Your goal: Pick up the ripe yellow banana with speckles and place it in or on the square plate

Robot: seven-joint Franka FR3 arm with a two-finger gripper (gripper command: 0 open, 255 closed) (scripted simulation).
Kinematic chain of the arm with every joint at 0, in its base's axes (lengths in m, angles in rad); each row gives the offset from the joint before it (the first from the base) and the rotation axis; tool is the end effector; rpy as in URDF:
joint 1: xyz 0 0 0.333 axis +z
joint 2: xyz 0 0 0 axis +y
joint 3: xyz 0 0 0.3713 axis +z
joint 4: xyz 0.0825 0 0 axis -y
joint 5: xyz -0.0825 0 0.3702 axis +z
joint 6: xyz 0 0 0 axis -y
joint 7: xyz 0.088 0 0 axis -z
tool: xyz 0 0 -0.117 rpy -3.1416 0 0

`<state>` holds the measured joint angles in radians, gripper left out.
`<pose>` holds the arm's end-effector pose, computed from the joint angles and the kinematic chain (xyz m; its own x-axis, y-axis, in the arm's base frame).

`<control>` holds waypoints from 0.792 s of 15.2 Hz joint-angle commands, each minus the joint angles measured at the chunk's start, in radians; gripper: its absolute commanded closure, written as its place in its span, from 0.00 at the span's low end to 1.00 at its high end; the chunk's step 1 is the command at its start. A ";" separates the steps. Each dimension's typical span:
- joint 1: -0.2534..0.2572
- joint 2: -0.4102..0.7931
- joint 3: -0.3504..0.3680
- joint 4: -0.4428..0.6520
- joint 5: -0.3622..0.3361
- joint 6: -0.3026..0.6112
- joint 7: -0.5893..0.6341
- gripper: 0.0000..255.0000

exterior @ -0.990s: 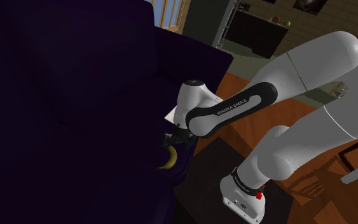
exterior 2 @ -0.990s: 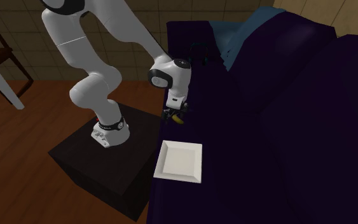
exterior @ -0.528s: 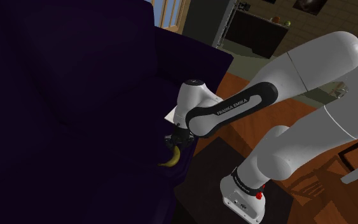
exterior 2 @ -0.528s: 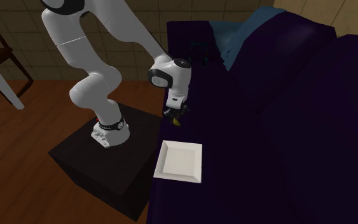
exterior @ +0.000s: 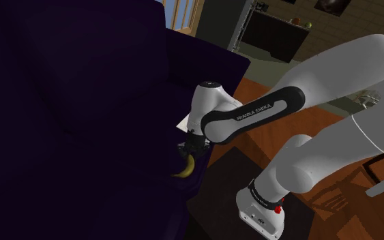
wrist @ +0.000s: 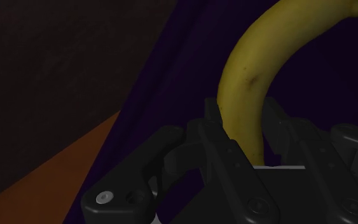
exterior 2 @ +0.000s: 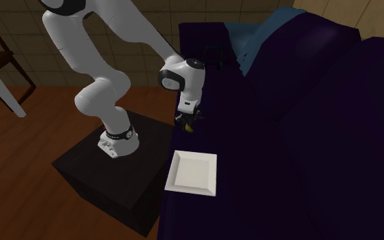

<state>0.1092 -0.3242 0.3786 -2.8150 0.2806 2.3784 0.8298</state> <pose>0.2874 0.1514 0.3334 0.8267 -0.5495 -0.1207 -0.5465 -0.8353 0.0598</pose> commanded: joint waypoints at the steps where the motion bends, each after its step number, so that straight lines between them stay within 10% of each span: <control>1: 0.000 -0.028 -0.006 0.009 -0.001 -0.038 -0.002 1.00; 12: 0.006 -0.169 -0.038 0.072 -0.010 -0.241 0.000 1.00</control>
<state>0.1151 -0.4832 0.3424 -2.7536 0.2720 2.1587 0.8279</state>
